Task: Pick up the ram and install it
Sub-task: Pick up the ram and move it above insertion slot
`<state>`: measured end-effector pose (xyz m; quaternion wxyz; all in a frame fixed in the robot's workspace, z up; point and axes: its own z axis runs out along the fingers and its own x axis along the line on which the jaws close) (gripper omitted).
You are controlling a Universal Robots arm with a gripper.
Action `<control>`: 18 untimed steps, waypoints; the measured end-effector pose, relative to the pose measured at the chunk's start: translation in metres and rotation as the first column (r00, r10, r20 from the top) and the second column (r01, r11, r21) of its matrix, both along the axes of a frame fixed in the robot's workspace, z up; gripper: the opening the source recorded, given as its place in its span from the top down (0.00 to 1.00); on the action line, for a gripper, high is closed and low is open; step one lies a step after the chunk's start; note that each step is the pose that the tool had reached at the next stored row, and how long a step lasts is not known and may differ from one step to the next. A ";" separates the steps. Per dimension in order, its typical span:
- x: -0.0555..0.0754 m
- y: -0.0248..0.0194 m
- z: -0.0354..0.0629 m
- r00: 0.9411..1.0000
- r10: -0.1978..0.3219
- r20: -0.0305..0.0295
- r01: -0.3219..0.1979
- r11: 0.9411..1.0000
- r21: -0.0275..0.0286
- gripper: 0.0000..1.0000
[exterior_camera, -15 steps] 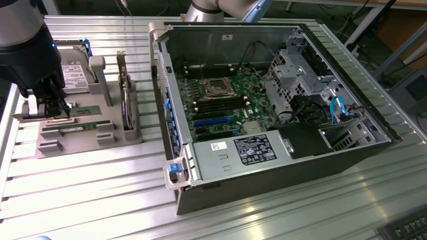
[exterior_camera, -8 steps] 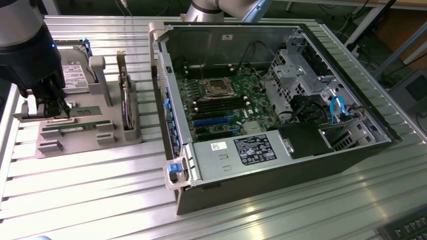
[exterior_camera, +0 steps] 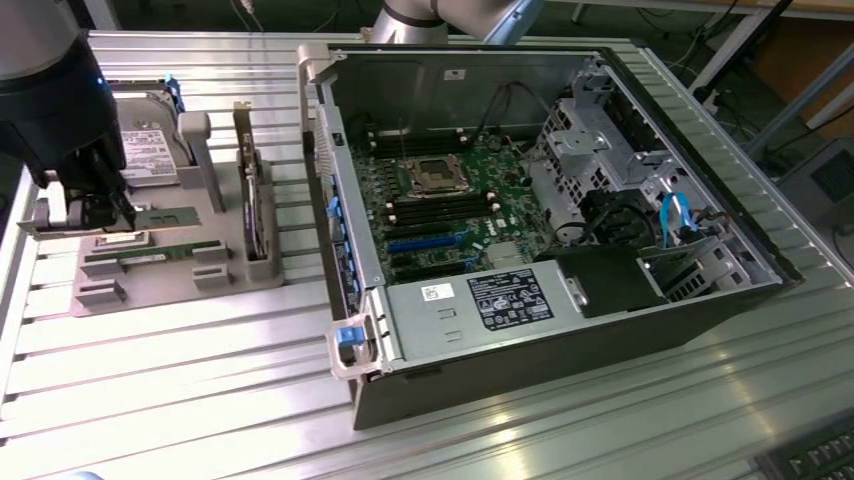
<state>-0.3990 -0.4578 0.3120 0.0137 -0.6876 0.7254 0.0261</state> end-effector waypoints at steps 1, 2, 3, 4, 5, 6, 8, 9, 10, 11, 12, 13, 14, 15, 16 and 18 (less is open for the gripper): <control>-0.001 0.0000 0.0012 1.000 0.000 0.000 0.000 1.000 0.000 0.86; -0.002 0.0000 0.0030 1.000 0.000 0.000 0.000 1.000 0.000 0.86; -0.002 0.0000 0.0042 1.000 0.000 0.000 0.000 1.000 0.000 0.86; -0.003 0.0000 0.0049 1.000 0.000 0.000 0.000 1.000 0.000 0.86; -0.003 0.0000 0.0066 1.000 0.000 0.000 0.000 1.000 0.000 0.86; -0.003 0.0000 0.0085 1.000 0.000 0.000 0.000 1.000 0.000 0.86; -0.003 0.0000 0.0136 1.000 0.000 0.000 0.000 1.000 0.000 0.86; -0.003 0.0000 0.0162 1.000 0.000 0.000 0.000 1.000 0.000 0.86; -0.003 0.0000 0.0194 1.000 0.000 0.000 0.000 1.000 0.000 0.86; -0.003 0.0000 0.0225 1.000 0.000 0.000 0.000 1.000 0.000 0.86; -0.003 0.0000 0.0283 1.000 0.000 0.000 0.000 1.000 0.000 0.86; -0.003 0.0000 0.0309 1.000 0.000 0.000 0.000 1.000 0.000 0.86; -0.003 0.0000 0.0352 1.000 0.000 0.000 0.000 1.000 0.000 0.86; -0.003 0.0000 0.0418 1.000 0.000 0.000 0.000 1.000 0.000 0.86; -0.003 0.0000 0.0449 1.000 0.000 0.000 0.000 1.000 0.000 0.86; -0.003 0.0000 0.0500 1.000 0.000 0.000 0.000 1.000 0.000 0.86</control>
